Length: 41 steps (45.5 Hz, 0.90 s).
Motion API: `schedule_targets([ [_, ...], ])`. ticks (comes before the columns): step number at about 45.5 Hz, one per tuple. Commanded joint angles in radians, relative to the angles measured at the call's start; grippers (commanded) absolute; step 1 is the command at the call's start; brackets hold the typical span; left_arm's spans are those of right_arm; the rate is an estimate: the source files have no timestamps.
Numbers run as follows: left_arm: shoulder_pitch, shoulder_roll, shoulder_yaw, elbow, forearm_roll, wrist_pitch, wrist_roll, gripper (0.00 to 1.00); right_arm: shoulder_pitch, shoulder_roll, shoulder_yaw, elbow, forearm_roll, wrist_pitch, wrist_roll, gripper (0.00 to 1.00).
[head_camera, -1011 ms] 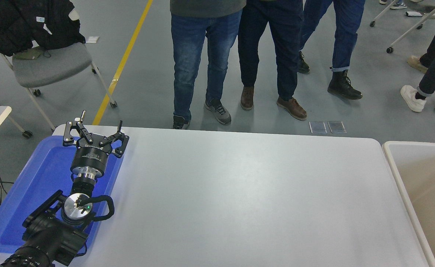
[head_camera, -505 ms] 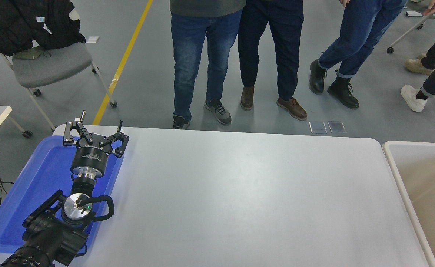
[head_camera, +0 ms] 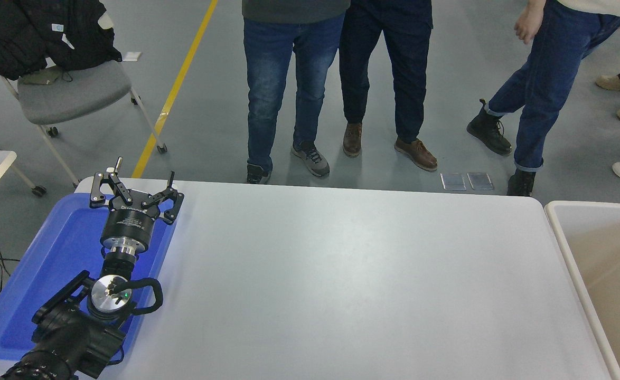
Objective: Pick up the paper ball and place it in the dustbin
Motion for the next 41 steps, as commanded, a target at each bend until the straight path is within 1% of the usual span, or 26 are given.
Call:
schedule_targets([
  [1, 0.0, 0.001, 0.0, 0.0, 0.0, 0.0, -0.001, 1.0, -0.001, -0.032, 0.324, 0.042, -0.009, 0.0, 0.005, 1.0],
  [7, 0.0, -0.001, 0.0, 0.0, 0.0, 0.0, 0.001, 1.0, -0.001, -0.092, 0.592, 0.102, -0.009, 0.017, 0.003, 1.0],
  [10, 0.0, -0.001, 0.0, 0.0, 0.0, 0.0, -0.001, 1.0, -0.002, -0.098, 0.694, 0.117, -0.009, 0.017, 0.005, 1.0],
  [20, 0.0, -0.001, 0.0, 0.0, 0.0, 0.0, -0.001, 1.0, -0.002, -0.101, 0.855, 0.174, -0.004, 0.027, 0.008, 1.0],
  [31, 0.0, -0.001, 0.0, 0.0, 0.0, -0.001, -0.001, 1.0, -0.022, -0.102, 1.131, 0.177, 0.011, 0.204, 0.014, 1.0],
  [33, 0.0, -0.001, 0.0, 0.0, 0.0, 0.0, -0.001, 1.0, -0.031, -0.099, 1.174, 0.177, 0.022, 0.254, 0.031, 1.0],
  [38, 0.0, -0.001, 0.0, 0.0, 0.0, 0.0, -0.001, 1.0, -0.085, -0.087, 1.249, 0.181, 0.063, 0.452, 0.117, 1.0],
  [41, 0.0, 0.001, 0.0, 0.0, 0.0, 0.0, -0.001, 1.0, -0.108, -0.075, 1.262, 0.186, 0.094, 0.558, 0.149, 1.0],
])
